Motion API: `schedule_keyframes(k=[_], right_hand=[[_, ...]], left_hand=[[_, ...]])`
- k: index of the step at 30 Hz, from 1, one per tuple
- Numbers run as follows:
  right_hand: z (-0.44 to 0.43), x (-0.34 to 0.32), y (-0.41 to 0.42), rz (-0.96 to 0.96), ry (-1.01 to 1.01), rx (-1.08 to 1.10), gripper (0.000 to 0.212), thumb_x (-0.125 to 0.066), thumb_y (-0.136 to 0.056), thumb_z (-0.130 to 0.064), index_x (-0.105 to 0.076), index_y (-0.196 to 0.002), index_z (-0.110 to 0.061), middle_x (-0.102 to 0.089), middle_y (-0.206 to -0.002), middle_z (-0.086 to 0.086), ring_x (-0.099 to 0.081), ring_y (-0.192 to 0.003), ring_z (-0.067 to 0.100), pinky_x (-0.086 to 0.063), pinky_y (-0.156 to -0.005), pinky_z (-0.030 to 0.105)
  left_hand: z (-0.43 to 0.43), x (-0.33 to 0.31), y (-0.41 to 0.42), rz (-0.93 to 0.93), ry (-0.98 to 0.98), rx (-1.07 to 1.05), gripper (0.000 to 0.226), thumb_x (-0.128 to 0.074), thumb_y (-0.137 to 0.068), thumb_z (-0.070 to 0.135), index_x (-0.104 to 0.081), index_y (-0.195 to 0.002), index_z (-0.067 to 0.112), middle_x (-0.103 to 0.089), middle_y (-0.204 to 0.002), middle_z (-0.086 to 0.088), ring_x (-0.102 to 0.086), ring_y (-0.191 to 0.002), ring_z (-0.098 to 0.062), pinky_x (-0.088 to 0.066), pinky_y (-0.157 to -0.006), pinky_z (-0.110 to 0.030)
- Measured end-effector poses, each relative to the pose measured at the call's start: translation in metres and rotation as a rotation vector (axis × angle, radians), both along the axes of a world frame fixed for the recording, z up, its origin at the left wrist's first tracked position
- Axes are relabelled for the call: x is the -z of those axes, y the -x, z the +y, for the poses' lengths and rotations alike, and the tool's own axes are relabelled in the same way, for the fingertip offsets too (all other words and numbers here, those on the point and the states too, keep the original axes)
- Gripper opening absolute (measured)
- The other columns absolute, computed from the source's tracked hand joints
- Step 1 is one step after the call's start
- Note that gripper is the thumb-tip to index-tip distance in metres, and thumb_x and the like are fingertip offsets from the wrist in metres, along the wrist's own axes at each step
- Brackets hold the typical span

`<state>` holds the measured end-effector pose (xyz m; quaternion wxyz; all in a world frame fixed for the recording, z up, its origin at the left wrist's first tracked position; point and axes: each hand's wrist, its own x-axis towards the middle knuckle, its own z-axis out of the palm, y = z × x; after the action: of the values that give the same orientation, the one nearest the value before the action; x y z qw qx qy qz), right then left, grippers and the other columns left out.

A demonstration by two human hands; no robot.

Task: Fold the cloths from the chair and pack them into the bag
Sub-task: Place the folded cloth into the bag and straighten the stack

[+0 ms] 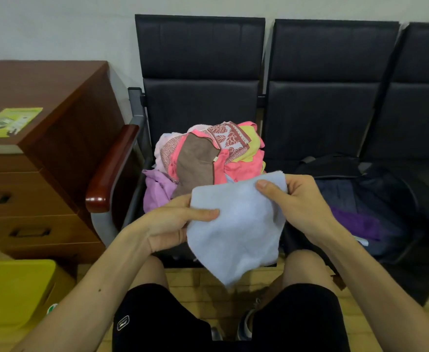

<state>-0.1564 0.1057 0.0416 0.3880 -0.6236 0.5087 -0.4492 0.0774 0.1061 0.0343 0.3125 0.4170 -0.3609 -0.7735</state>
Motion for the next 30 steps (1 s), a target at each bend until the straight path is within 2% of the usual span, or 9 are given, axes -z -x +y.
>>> schedule_keyframes(k=[2, 4, 6, 9, 12, 15, 19, 25, 30], right_hand=[[-0.003, 0.000, 0.005, 0.015, -0.009, 0.040, 0.044, -0.069, -0.087, -0.037, -0.066, -0.095, 0.006, -0.069, -0.090, 0.024, -0.067, -0.083, 0.040, -0.056, -0.068, 0.054], [-0.003, -0.003, 0.006, 0.005, -0.035, 0.091, 0.021, -0.073, -0.086, -0.026, -0.062, -0.102, -0.017, -0.073, -0.089, 0.006, -0.072, -0.080, 0.018, -0.059, -0.066, 0.034], [-0.004, -0.009, 0.006, -0.047, -0.031, 0.144, 0.035, -0.076, -0.083, -0.020, -0.050, -0.106, -0.023, -0.070, -0.083, 0.000, -0.070, -0.071, 0.006, -0.055, -0.057, 0.020], [-0.010, -0.021, 0.009, 0.001, 0.038, 0.131, 0.049, -0.075, -0.084, -0.016, -0.048, -0.124, -0.024, -0.068, -0.091, -0.012, -0.070, -0.078, -0.004, -0.053, -0.059, 0.013], [-0.012, -0.031, 0.012, 0.151, 0.102, 0.087, 0.055, -0.074, -0.086, -0.019, -0.054, -0.137, -0.019, -0.071, -0.097, -0.015, -0.069, -0.088, -0.004, -0.058, -0.072, 0.017], [-0.013, -0.035, 0.014, 0.265, 0.157, 0.067, 0.052, -0.075, -0.085, -0.024, -0.060, -0.134, -0.017, -0.072, -0.115, -0.002, -0.070, -0.098, 0.007, -0.059, -0.085, 0.025], [-0.012, -0.037, 0.014, 0.352, 0.187, 0.061, 0.046, -0.076, -0.084, -0.026, -0.065, -0.128, -0.019, -0.071, -0.116, 0.000, -0.069, -0.098, 0.012, -0.058, -0.086, 0.027], [-0.009, -0.037, 0.010, 0.483, 0.191, 0.060, 0.043, -0.076, -0.083, -0.026, -0.068, -0.124, -0.013, -0.072, -0.115, 0.003, -0.070, -0.098, 0.015, -0.057, -0.091, 0.039], [-0.012, -0.032, 0.010, 0.660, 0.212, 0.103, 0.037, -0.074, -0.085, -0.033, -0.071, -0.117, -0.016, -0.074, -0.107, 0.003, -0.067, -0.099, 0.022, -0.055, -0.092, 0.044]], left_hand=[[-0.003, -0.008, 0.003, -0.028, 0.014, -0.115, 0.053, -0.070, -0.075, 0.009, -0.060, -0.127, 0.005, -0.074, -0.112, -0.010, -0.073, -0.095, -0.022, -0.062, -0.075, -0.033], [-0.007, -0.013, 0.007, -0.073, 0.059, -0.275, 0.068, -0.072, -0.079, 0.008, -0.045, -0.141, 0.009, -0.068, -0.110, -0.004, -0.072, -0.088, -0.019, -0.062, -0.065, -0.030], [-0.012, -0.019, 0.009, -0.117, 0.149, -0.375, 0.069, -0.073, -0.082, 0.003, -0.043, -0.141, 0.025, -0.062, -0.103, 0.005, -0.071, -0.085, -0.016, -0.062, -0.070, -0.033], [-0.020, -0.032, 0.007, -0.220, 0.296, -0.343, 0.048, -0.077, -0.078, 0.006, -0.065, -0.121, 0.025, -0.070, -0.108, 0.001, -0.072, -0.097, -0.022, -0.058, -0.089, -0.047], [-0.027, -0.043, -0.001, -0.340, 0.389, -0.260, 0.043, -0.081, -0.064, 0.017, -0.073, -0.106, 0.022, -0.073, -0.112, -0.003, -0.072, -0.101, -0.024, -0.059, -0.088, -0.047], [-0.033, -0.048, -0.013, -0.356, 0.456, -0.131, 0.051, -0.081, -0.061, 0.016, -0.073, -0.110, 0.020, -0.075, -0.109, 0.002, -0.072, -0.101, -0.018, -0.061, -0.082, -0.036], [-0.037, -0.051, -0.028, -0.525, 0.593, 0.031, 0.057, -0.082, -0.064, 0.018, -0.071, -0.120, 0.019, -0.072, -0.118, 0.006, -0.069, -0.105, -0.010, -0.059, -0.085, -0.028], [-0.039, -0.051, -0.028, -0.678, 0.673, 0.099, 0.022, -0.076, -0.081, 0.011, -0.077, -0.098, 0.025, -0.077, -0.094, 0.013, -0.073, -0.089, -0.005, -0.056, -0.065, -0.015], [-0.042, -0.049, -0.025, -0.861, 0.735, 0.166, 0.013, -0.074, -0.085, 0.019, -0.075, -0.087, 0.032, -0.075, -0.084, 0.021, -0.072, -0.081, 0.000, -0.054, -0.061, -0.011]])
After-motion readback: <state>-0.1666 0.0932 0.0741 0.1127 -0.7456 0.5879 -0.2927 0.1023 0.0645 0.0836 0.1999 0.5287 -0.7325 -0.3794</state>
